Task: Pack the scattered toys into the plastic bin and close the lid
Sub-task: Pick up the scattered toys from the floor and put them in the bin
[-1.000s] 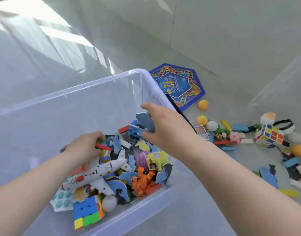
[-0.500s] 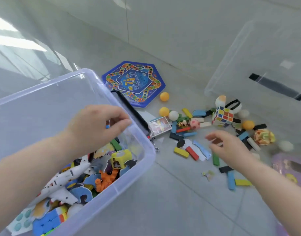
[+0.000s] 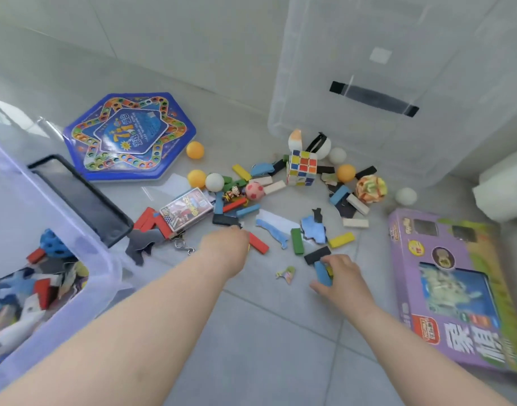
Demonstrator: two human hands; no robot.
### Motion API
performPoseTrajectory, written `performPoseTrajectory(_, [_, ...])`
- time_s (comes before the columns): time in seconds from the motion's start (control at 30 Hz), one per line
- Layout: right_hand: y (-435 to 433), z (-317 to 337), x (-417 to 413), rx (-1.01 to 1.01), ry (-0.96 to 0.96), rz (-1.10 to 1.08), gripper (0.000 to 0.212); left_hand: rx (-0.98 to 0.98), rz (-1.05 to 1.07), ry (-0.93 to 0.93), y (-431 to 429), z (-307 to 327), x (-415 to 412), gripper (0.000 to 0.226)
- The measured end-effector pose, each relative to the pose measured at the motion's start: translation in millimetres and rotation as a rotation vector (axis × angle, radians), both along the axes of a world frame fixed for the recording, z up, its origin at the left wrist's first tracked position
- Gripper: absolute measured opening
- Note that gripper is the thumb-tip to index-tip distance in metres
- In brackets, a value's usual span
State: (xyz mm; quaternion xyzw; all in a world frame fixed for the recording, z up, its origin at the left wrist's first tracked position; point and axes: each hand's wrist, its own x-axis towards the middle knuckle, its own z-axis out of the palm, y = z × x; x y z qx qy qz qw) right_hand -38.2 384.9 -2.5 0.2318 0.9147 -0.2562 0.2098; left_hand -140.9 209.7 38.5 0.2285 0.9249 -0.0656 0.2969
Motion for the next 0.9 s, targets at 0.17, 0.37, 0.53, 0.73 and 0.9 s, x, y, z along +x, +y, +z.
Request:
performPoseTrajectory(0.17, [10,-8,5,0.102,0.003,0.107,0.041,0.072,0.111,0.082,-18,-41,7,0.046])
performPoseTrajectory(0.37, [15,-8,3,0.22,-0.029,0.106,0.037,0.098,0.143,0.098,-18,-52,11,0.029])
performPoseTrajectory(0.53, [20,-10,-1,0.23,-0.05,0.115,0.037,0.421,0.215,0.117,-2,-50,22,0.027])
performPoseTrajectory(0.73, [24,-10,-5,0.262,0.017,0.225,0.053,0.324,-0.028,0.121,18,-52,12,0.051])
performPoseTrajectory(0.9, [29,-9,-24,0.365,-0.069,0.365,0.083,0.181,-0.121,0.166,26,-56,9,0.042])
